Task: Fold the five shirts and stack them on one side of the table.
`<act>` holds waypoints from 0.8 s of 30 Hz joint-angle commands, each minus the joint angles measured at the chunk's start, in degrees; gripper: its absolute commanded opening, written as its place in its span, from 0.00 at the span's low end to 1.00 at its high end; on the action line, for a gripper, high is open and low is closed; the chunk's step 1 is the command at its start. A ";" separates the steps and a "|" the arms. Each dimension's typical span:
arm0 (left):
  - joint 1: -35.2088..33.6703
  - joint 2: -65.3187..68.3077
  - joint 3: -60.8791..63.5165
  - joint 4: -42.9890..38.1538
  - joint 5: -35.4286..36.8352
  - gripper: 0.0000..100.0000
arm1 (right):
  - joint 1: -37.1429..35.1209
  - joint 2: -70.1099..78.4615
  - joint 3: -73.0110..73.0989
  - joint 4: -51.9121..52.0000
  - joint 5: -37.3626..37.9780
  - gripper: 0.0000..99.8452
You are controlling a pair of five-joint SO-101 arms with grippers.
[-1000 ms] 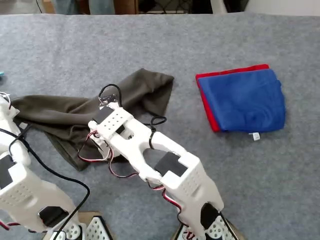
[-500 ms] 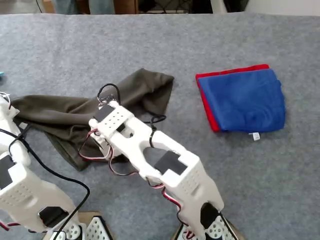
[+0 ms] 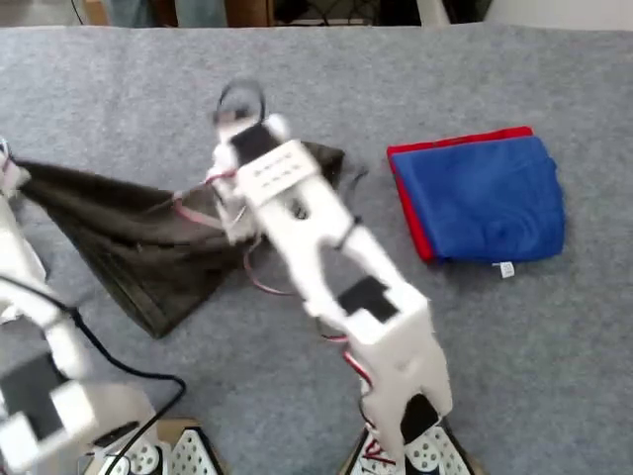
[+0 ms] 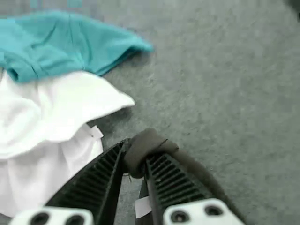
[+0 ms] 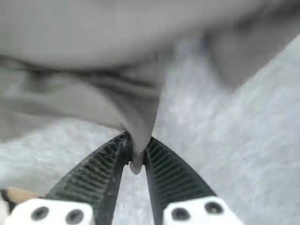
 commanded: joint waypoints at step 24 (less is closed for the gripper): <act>0.84 -18.20 -43.30 26.99 0.79 0.03 | 25.32 -42.77 -36.26 -30.33 4.40 0.01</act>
